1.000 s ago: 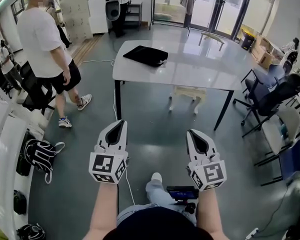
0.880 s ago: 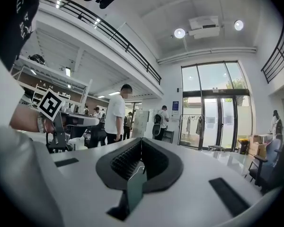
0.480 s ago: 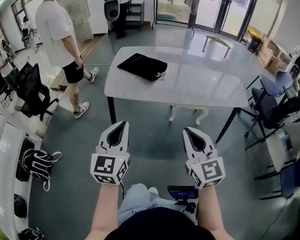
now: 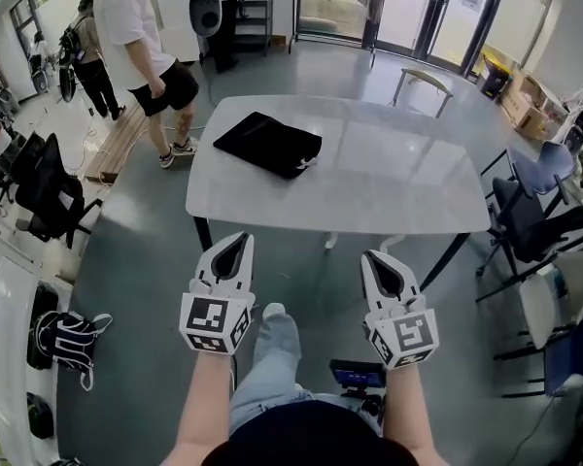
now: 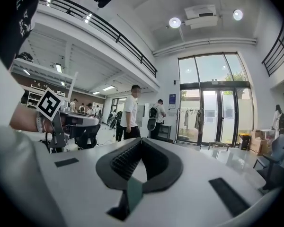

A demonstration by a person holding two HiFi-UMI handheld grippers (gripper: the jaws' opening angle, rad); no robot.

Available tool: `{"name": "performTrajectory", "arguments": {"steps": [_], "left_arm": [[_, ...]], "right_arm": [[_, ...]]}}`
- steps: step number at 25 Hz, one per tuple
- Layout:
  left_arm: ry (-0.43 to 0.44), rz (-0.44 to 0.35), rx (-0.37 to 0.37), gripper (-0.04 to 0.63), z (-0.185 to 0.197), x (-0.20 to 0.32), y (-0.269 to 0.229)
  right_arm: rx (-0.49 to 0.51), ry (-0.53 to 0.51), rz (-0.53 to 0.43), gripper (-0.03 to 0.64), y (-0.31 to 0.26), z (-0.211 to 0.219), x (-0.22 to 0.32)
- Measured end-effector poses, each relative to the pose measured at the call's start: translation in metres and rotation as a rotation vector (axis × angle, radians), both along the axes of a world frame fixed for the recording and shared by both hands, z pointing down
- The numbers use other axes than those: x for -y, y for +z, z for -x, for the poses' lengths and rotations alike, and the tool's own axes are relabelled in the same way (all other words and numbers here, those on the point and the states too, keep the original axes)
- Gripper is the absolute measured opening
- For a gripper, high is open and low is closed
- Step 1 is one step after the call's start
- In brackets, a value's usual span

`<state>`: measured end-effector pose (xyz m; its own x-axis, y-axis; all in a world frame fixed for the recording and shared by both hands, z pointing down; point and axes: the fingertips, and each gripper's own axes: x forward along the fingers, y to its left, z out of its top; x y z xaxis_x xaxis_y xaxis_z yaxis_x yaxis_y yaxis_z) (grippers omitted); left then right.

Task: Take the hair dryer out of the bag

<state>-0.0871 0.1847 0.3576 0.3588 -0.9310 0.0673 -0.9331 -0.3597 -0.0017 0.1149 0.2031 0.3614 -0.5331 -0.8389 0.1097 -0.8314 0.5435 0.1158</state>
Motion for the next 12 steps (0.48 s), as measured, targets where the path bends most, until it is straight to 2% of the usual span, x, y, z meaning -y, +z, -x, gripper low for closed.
{"name": "performTrajectory", "arguments": {"steps": [5,12], "left_arm": [[0.020,0.010,0.000,0.012,0.010,0.086,0.003],[0.079,0.063,0.032,0.012,0.017,0.198,0.020]], "right_arm": [[-0.002,0.036,0.003,0.025,-0.003,0.005,0.079],[0.012,0.103,0.039,0.025,0.002,0.016,0.188]]}}
